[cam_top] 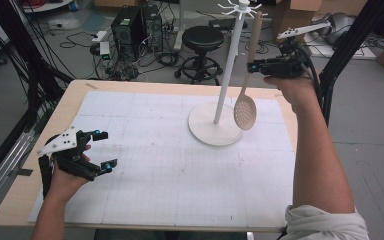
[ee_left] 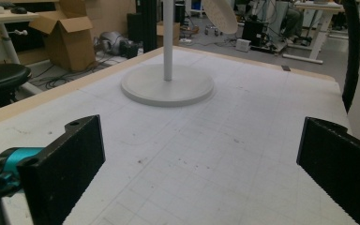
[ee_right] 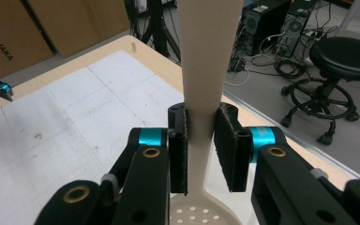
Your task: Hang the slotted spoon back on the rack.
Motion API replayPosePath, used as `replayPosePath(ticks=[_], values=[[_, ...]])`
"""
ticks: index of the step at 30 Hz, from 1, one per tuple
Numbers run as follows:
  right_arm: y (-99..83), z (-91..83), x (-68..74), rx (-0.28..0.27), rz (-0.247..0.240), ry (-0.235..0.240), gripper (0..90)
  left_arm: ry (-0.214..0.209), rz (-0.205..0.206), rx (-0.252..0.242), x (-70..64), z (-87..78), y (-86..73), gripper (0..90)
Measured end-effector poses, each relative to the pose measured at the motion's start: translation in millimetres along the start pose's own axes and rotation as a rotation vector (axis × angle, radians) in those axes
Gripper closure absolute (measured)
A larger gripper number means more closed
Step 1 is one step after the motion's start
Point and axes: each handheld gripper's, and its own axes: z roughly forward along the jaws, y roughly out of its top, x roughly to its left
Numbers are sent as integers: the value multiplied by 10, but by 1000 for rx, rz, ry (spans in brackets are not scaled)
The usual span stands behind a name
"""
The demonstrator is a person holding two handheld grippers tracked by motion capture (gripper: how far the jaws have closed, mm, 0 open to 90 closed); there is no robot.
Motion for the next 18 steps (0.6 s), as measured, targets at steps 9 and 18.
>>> replayPosePath(ticks=[9,18], values=[[6,38,11,21,1,-4,752,-1,-2,-8,-8,1,5,17],[10,81,7,29,5,-3,751,-3,-5,-5,-9,7,1,17]])
